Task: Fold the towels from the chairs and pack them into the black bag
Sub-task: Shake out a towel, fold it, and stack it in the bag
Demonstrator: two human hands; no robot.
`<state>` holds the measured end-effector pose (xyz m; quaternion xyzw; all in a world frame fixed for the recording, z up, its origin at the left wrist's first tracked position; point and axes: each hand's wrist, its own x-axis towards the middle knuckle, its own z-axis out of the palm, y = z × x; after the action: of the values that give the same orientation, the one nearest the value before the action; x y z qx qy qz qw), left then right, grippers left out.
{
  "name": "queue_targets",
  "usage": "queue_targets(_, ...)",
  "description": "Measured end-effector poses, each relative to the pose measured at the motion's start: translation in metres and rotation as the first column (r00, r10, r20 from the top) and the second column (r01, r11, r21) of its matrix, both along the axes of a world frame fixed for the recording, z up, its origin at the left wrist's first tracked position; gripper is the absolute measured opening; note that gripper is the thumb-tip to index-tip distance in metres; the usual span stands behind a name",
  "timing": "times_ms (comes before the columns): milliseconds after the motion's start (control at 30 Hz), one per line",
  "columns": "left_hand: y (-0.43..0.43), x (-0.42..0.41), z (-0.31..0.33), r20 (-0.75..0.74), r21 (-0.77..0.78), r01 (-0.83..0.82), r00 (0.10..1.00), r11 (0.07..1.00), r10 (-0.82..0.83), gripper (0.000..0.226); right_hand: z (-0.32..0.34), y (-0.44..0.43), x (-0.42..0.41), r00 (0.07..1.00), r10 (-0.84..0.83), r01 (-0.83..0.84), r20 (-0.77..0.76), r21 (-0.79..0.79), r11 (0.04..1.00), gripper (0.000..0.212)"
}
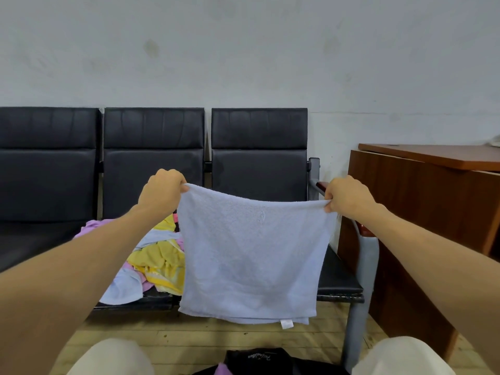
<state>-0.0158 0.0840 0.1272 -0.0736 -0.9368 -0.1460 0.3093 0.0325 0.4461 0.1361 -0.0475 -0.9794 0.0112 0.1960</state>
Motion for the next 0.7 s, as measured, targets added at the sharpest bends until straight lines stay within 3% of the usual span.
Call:
queue_targets(233, -0.008, 0.003, -0.001, -0.028, 0.017, -0.043, 0.999, 0.999, 0.043, 0.022, 0.003, -0.004, -0.003, 0.999, 0.002, -0.005, -0.046, -0.072, 0.997, 0.029)
queue_targets(467, -0.012, -0.004, -0.004, -0.043, 0.230, 0.023, 0.999, 0.973, -0.013, 0.019, -0.002, -0.001, -0.004, 0.968, 0.080, -0.164, -0.239, -0.354, 0.921, 0.019)
queue_targets(567, -0.011, -0.006, -0.003, -0.044, 0.353, 0.051, 0.998, 0.934, -0.038, 0.017, -0.004, -0.003, -0.004, 0.950, 0.018, -0.191, -0.313, -0.530, 0.826, 0.018)
queue_targets(700, -0.011, -0.006, -0.003, -0.029, 0.402, 0.050, 0.999, 0.914, -0.042, 0.017, -0.008, -0.006, -0.009, 0.941, -0.057, -0.236, -0.335, -0.764, 0.600, 0.016)
